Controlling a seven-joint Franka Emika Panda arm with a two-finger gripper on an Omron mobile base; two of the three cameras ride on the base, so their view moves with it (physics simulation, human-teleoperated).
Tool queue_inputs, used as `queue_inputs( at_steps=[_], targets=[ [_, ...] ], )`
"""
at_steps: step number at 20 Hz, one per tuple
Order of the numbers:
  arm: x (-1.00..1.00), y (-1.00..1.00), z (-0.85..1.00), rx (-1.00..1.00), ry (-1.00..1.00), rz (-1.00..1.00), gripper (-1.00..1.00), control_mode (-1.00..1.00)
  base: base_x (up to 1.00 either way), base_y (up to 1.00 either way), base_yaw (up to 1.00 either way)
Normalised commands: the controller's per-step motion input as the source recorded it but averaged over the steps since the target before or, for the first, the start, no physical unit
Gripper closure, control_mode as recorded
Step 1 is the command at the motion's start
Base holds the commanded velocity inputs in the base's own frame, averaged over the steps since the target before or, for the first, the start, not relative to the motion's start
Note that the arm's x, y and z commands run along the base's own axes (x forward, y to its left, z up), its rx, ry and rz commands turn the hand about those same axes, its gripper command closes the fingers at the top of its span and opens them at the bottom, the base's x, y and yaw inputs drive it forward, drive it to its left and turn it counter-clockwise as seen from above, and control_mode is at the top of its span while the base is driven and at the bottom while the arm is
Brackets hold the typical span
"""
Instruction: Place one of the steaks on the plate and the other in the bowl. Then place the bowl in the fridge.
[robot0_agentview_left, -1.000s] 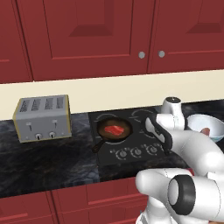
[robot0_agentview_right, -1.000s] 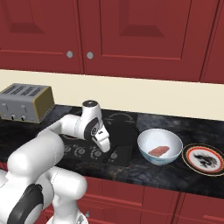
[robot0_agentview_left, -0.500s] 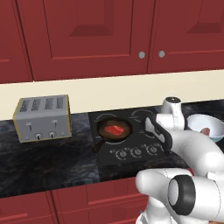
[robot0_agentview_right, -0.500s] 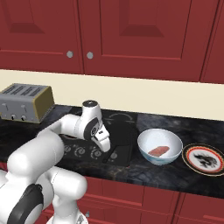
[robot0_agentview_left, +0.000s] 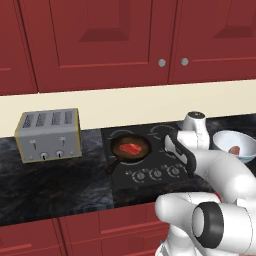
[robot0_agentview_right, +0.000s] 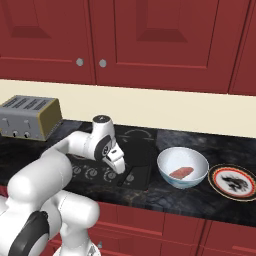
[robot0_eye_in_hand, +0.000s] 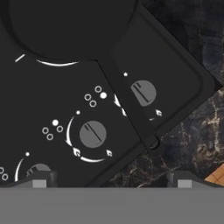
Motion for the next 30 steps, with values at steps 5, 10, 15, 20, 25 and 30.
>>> queue_inputs(
  at_steps=[5,10,15,20,25,30],
  targets=[
    [0.0,0.03,-0.04,0.0,-0.01,0.04,-1.0,-1.0,0.0,0.0,0.0],
    [-0.03,0.01,0.0,0.0,-0.08,0.05,-1.0,-1.0,0.0,0.0,0.0],
    [0.0,0.0,0.01,0.0,-0.09,0.04,-1.0,-1.0,0.0,0.0,0.0],
    [-0.06,0.0,0.2,0.01,-0.16,0.08,-1.0,-1.0,0.0,0.0,0.0],
    [-0.04,0.14,0.24,0.0,-0.04,0.04,-1.0,-1.0,0.0,0.0,0.0],
    [0.0,0.61,0.4,-0.03,-0.01,0.03,-1.0,-1.0,0.0,0.0,0.0]
  ],
)
